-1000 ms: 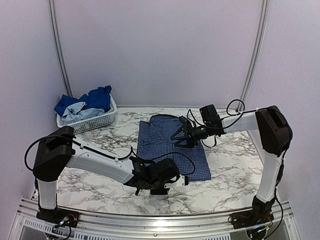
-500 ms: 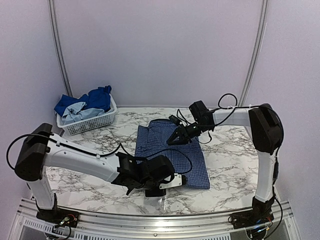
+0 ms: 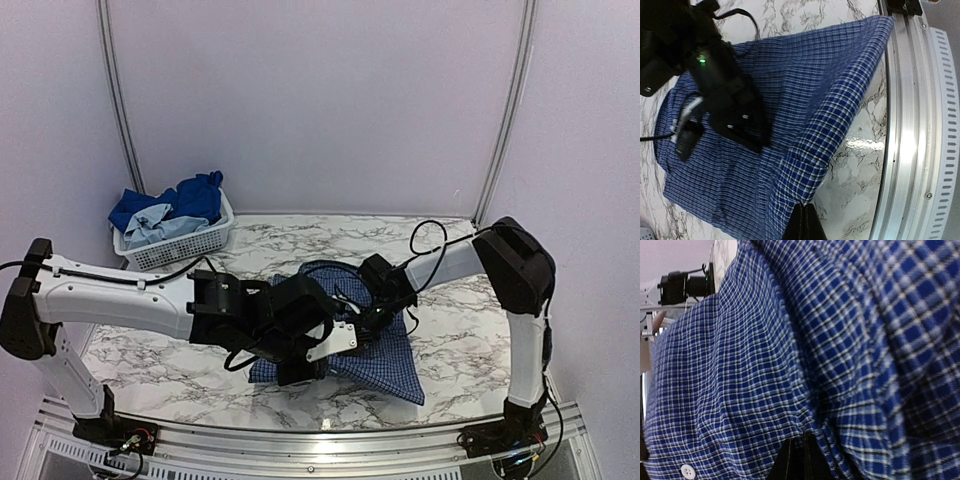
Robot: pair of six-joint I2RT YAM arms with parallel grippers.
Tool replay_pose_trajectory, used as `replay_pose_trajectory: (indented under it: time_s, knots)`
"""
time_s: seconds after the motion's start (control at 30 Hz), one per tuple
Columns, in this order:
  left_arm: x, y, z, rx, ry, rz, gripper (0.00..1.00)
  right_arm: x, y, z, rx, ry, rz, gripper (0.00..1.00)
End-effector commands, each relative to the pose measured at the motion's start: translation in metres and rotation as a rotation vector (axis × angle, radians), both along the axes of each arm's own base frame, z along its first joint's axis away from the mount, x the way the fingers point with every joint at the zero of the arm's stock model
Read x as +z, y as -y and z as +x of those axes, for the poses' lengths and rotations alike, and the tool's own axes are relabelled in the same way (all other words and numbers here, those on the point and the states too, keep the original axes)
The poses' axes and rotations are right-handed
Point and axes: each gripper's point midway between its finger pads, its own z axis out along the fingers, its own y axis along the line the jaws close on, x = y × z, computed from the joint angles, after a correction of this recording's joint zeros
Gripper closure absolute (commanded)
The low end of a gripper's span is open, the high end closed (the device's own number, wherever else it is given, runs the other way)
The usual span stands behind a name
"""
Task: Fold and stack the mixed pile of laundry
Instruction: Pick up the 2/3-rectangle-folded shirt from the center of the board, then fold the 2/3-rectangle-folded shirt at the center of the board.
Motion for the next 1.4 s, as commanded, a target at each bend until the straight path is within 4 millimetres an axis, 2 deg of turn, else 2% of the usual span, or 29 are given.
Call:
replay_pose_trajectory:
  time_s: [0.0,0.07,0.13,0.23,0.3,0.43,0.5,0.67,0.8,0.93,1.03,1.17,1.37]
  knots:
    - [0.045,-0.004,0.013,0.055,-0.04,-0.082,1.0,0.016,-0.01,-0.062,0.115,-0.01,0.03,0.91]
    - [0.052,-0.004,0.018,0.066,-0.039,-0.094,1.0,0.024,-0.014,-0.082,0.137,-0.03,0.052,0.91]
    - [0.057,-0.003,0.019,0.07,-0.052,-0.104,1.0,0.036,-0.016,-0.093,0.145,-0.039,0.075,0.9]
    - [0.059,-0.002,0.019,0.065,-0.073,-0.114,1.0,0.054,-0.016,-0.085,0.14,-0.002,0.08,0.81]
    - [0.06,-0.002,0.019,0.06,-0.082,-0.115,1.0,0.066,-0.017,-0.063,0.119,0.044,0.081,0.74]
    - [0.057,0.0,0.021,0.049,-0.093,-0.113,1.0,0.098,-0.008,0.019,-0.028,0.165,0.086,0.57]
    - [0.053,0.0,0.026,0.055,-0.102,-0.105,1.0,0.102,0.002,0.053,-0.1,0.219,0.062,0.51]
    - [0.042,0.004,0.049,0.077,-0.089,-0.081,1.0,0.09,0.022,0.121,-0.23,0.282,-0.008,0.48]
    - [0.035,0.01,0.072,0.091,-0.073,-0.069,1.0,0.068,0.026,0.152,-0.279,0.293,-0.053,0.48]
    - [0.025,0.012,0.094,0.105,-0.068,-0.057,1.0,0.04,0.021,0.158,-0.254,0.248,-0.073,0.51]
    - [0.016,0.011,0.114,0.126,-0.069,-0.059,1.0,0.025,0.02,0.152,-0.227,0.214,-0.069,0.54]
    - [0.01,0.015,0.138,0.131,-0.053,-0.059,1.0,0.013,0.02,0.135,-0.183,0.165,-0.042,0.57]
    - [-0.002,0.022,0.159,0.13,-0.064,-0.073,1.0,0.008,0.018,0.12,-0.138,0.129,-0.025,0.62]
